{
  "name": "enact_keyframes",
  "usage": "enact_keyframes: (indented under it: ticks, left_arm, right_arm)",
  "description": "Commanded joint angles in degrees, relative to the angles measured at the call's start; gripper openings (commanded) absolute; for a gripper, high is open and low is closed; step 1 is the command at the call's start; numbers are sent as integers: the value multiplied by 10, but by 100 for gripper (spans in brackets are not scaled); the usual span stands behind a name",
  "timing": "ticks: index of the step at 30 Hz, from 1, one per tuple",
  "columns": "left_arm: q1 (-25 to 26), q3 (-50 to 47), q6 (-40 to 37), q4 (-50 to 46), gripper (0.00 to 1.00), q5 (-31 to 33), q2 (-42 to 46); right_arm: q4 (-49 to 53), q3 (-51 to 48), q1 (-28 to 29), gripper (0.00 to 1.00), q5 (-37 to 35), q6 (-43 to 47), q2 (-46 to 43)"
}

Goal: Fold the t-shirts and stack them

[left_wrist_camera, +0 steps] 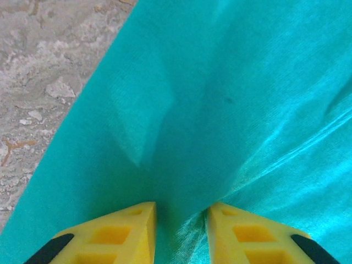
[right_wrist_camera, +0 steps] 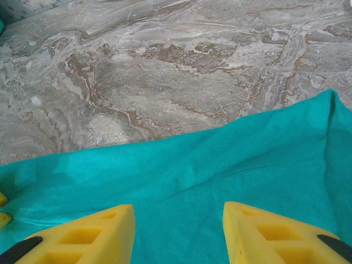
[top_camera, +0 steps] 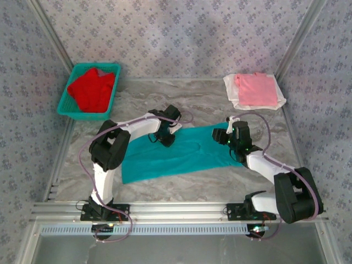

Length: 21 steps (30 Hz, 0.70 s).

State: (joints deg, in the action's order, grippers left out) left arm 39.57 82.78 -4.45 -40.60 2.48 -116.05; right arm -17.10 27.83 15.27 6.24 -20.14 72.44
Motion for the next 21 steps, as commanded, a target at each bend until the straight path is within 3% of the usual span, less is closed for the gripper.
enact_keyframes:
  ticks: [1,3,12,17,21]
  left_arm:
    - [5,19,0,-21,23,12,16]
    - [6,19,0,-17,17,13,16]
    - [11,32,1,-35,19,19,26]
    - [15,26,1,-28,7,26,34]
    - [15,27,3,-32,4,29,28]
  right_arm:
    - [-3,-4,3,48,-10,-5,-8]
    - [-4,-4,3,49,-10,-6,-7]
    - [-1,3,3,49,-2,-9,10]
    - [1,4,3,49,-10,-7,9]
    - [3,4,3,49,-10,-6,6]
